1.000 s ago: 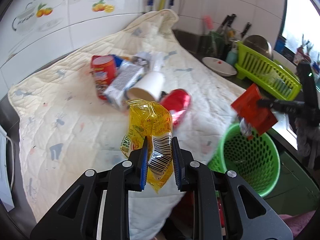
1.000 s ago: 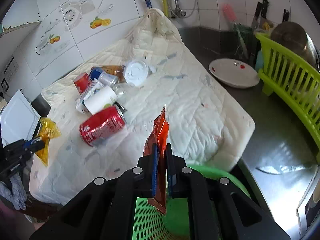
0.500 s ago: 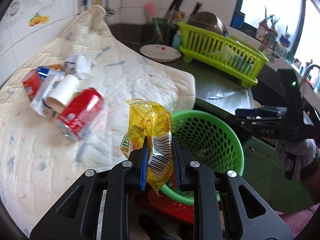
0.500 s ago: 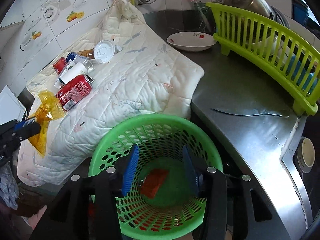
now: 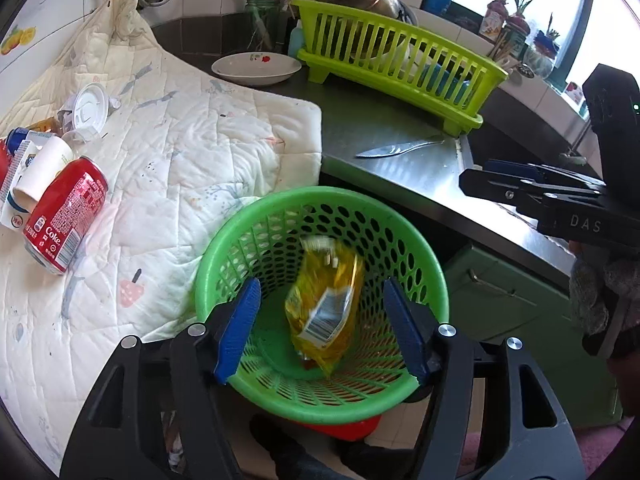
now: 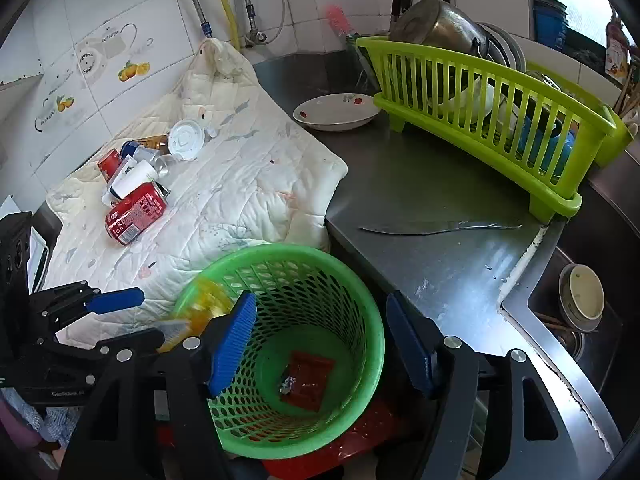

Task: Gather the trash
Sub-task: 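Drop the yellow bag into the green basket while right tool drops orange bag, then reach the right tool to the red Coke can and grasp it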

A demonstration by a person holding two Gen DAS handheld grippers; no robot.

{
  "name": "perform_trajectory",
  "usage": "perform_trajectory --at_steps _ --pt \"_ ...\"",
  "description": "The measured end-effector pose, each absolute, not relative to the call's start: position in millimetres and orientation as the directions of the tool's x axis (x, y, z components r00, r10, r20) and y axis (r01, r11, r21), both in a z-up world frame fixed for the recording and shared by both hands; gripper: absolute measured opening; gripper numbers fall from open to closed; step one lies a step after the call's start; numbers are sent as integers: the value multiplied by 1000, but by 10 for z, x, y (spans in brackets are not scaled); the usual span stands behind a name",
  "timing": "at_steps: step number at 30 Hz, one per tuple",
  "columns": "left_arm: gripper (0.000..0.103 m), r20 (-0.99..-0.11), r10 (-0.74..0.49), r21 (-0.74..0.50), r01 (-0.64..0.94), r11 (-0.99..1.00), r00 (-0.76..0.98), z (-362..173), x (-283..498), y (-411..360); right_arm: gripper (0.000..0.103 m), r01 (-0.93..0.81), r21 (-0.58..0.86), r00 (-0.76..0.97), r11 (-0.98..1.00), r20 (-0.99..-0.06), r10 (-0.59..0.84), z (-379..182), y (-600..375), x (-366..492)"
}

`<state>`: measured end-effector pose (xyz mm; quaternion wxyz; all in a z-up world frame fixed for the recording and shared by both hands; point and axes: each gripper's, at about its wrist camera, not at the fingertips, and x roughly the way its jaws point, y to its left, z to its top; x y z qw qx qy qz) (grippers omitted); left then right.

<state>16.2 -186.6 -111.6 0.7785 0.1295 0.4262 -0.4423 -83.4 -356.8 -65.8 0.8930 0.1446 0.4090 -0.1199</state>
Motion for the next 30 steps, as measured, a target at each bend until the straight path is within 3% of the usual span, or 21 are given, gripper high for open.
perform_trajectory --at_steps 14,30 --pt "64 -750 -539 -143 701 699 384 -895 452 -1325 71 258 182 663 949 -748 -37 -576 -3315 -537" --pt "64 -713 -431 -126 504 855 553 -716 1131 -173 72 101 261 631 960 -763 141 -558 -2442 559"
